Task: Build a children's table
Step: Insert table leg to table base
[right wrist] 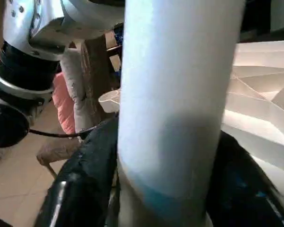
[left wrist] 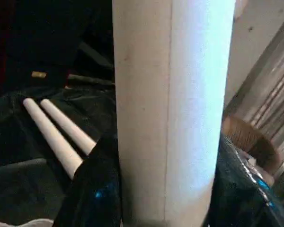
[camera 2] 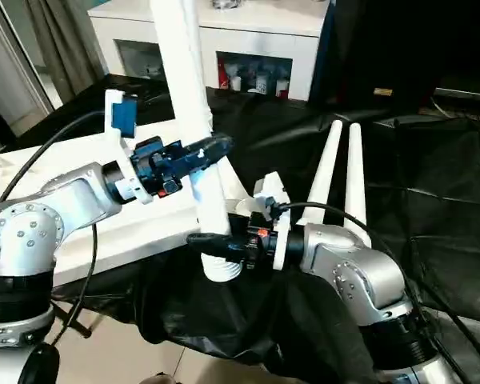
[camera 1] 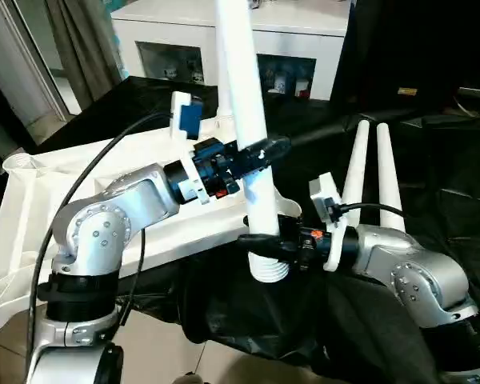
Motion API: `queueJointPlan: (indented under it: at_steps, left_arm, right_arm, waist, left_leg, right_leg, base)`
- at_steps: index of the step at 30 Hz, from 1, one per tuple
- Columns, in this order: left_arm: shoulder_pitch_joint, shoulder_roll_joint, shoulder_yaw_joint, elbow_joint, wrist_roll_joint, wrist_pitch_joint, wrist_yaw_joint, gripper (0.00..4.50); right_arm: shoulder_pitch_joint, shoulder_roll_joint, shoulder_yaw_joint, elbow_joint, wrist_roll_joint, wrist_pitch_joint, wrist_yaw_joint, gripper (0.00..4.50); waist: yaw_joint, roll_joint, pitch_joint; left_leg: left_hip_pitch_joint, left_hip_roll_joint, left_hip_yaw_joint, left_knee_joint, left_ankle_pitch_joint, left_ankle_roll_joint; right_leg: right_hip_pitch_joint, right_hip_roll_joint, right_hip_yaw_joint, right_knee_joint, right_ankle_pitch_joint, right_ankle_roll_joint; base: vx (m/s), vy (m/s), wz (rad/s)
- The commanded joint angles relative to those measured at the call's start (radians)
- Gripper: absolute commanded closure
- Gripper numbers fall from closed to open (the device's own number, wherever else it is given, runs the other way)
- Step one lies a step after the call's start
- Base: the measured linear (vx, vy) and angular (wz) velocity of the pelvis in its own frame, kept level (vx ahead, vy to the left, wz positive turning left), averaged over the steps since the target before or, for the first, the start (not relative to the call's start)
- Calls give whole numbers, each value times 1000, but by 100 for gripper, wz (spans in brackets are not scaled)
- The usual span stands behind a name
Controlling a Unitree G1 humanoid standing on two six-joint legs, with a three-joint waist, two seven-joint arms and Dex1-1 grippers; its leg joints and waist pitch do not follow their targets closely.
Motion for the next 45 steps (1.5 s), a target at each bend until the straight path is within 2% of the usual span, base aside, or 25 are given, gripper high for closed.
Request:
queueJointPlan:
  at_steps: [1,4,9,10,12,17,20,21,23,27,32,33,35,40,45]
  left_arm:
    - [-13,23,-18,-3,41,4,12,267]
    - [-18,35,-30,-6,52,9,4,267]
    - [-23,52,-47,-5,66,-1,-13,267]
    - [-25,53,-51,-5,68,-3,-17,267]
    - [-27,53,-54,-5,71,-4,-21,267]
    - [-30,50,-71,-12,76,-8,-37,267]
    - [-31,45,-78,-19,72,-9,-44,267]
    - [-31,42,-80,-23,72,-10,-46,267]
    - [-33,38,-82,-23,76,-12,-47,267]
    - [-31,36,-79,-27,75,-16,-47,267]
    - [-29,29,-75,-35,68,-13,-45,267]
    - [-25,28,-74,-42,63,-8,-45,267]
    - [-23,27,-74,-46,61,-6,-44,267]
    - [-17,22,-77,-55,57,-5,-42,267]
    - [-15,28,-76,-53,60,-4,-48,267]
  right_arm:
    - [-36,1,8,-11,-25,-9,-14,159]
    - [-56,1,14,17,-67,-14,-37,152]
    - [-70,-21,16,23,-70,22,-19,152]
    - [-73,-31,17,24,-70,35,-14,152]
    - [-76,-36,19,28,-76,43,-9,152]
    - [-82,-36,32,39,-80,72,0,152]
    - [-85,-32,40,47,-85,82,1,152]
    - [-88,-30,46,51,-87,88,1,152]
    - [-92,-27,53,58,-90,96,2,152]
    - [-103,-24,55,72,-93,108,6,152]
    - [-112,-24,60,84,-94,113,18,152]
    - [-112,-20,60,83,-96,116,17,152]
    - [-113,-18,60,84,-96,117,18,152]
    - [-114,-12,65,90,-97,119,25,197]
    - [-114,-10,65,95,-97,120,28,236]
  waist:
    - [0,-2,-75]
    - [-1,-1,-75]
    - [1,1,-76]
    - [1,-4,-77]
    - [1,-2,-77]
    - [1,-1,-76]
    - [-1,-3,-75]
    - [-2,-8,-75]
    - [-1,-4,-75]
    - [-1,-9,-75]
    - [-1,-9,-77]
    - [1,-14,-77]
    - [0,-12,-76]
    - [1,-14,-76]
    - [1,-9,-75]
  left_leg:
    - [-4,16,1,-67,-76,17]
    - [-2,15,2,-65,-74,8]
    - [-1,16,1,-66,-76,7]
    - [-2,16,1,-66,-68,10]
    - [-4,16,1,-65,-59,13]
    - [-3,16,2,-65,-70,11]
    - [-4,15,2,-65,-75,9]
    - [-4,16,3,-65,-74,10]
    - [-3,17,3,-65,-74,10]
    - [-4,16,3,-65,-67,12]
    - [-5,17,3,-64,-55,15]
    - [-5,16,4,-63,-47,17]
    - [-5,16,4,-63,-47,18]
    - [-5,16,5,-64,-55,17]
    - [-3,17,3,-65,-63,12]
  right_leg:
    - [63,-59,39,-72,-205,-152]
    - [62,-60,40,-74,-218,-146]
    - [62,-59,40,-71,-193,-155]
    - [64,-59,40,-67,-177,-160]
    - [64,-60,40,-67,-164,-166]
    - [64,-61,40,-69,-182,-168]
    - [65,-61,40,-71,-194,-167]
    - [65,-61,40,-72,-195,-166]
    - [63,-61,40,-71,-198,-168]
    - [64,-61,40,-70,-201,-162]
    - [64,-61,40,-67,-181,-168]
    - [65,-62,41,-66,-176,-169]
    - [64,-62,41,-67,-180,-168]
    - [63,-62,41,-70,-204,-159]
    - [62,-62,41,-70,-217,-153]
  base:
    - [0,0,0]
    - [0,0,0]
    - [0,0,0]
    - [0,0,0]
    - [0,0,0]
    - [0,0,0]
    - [0,0,0]
    - [0,0,0]
    - [0,0,0]
    - [0,0,0]
    - [0,0,0]
    - [0,0,0]
    - [0,0,0]
    - [0,0,0]
    - [0,0,0]
